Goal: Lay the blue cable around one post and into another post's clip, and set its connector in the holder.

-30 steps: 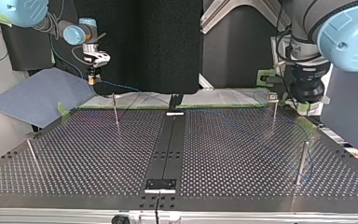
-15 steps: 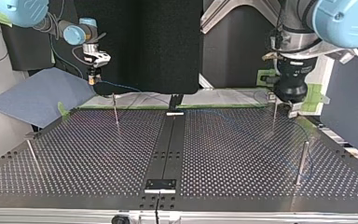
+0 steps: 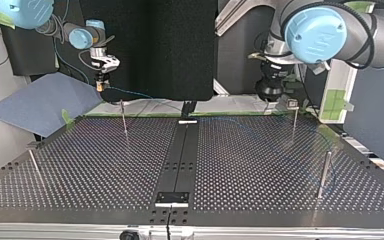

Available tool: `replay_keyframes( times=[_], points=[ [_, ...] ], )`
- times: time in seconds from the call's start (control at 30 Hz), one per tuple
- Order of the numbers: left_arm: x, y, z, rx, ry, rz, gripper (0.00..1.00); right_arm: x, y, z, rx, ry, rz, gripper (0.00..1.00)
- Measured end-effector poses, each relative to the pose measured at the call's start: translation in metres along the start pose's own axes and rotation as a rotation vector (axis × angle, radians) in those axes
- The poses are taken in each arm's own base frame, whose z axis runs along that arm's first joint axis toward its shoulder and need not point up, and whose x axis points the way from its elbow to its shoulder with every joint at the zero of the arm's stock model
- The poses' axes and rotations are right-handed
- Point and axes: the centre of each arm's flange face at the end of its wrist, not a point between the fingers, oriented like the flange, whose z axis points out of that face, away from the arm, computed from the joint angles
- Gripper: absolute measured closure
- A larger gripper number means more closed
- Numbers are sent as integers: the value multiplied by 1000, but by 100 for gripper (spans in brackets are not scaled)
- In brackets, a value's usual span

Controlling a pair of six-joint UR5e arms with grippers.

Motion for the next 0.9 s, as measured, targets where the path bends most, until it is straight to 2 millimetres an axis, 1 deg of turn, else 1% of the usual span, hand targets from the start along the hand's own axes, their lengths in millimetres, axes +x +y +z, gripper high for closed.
replay_keyframes(
  times=[0.33,0.53,0.7,0.9],
  points=[
    [65,-11,22,-21,73,54,0,-1,0,-1,-2,-5,0,100],
    [95,-21,31,-31,88,83,0,-1,0,0,-2,-4,-1,100],
    [122,-27,36,-37,108,100,0,-1,0,0,-3,-3,-1,100],
    [164,-34,37,-17,156,128,0,-1,0,0,-4,-4,0,100]
  ],
)
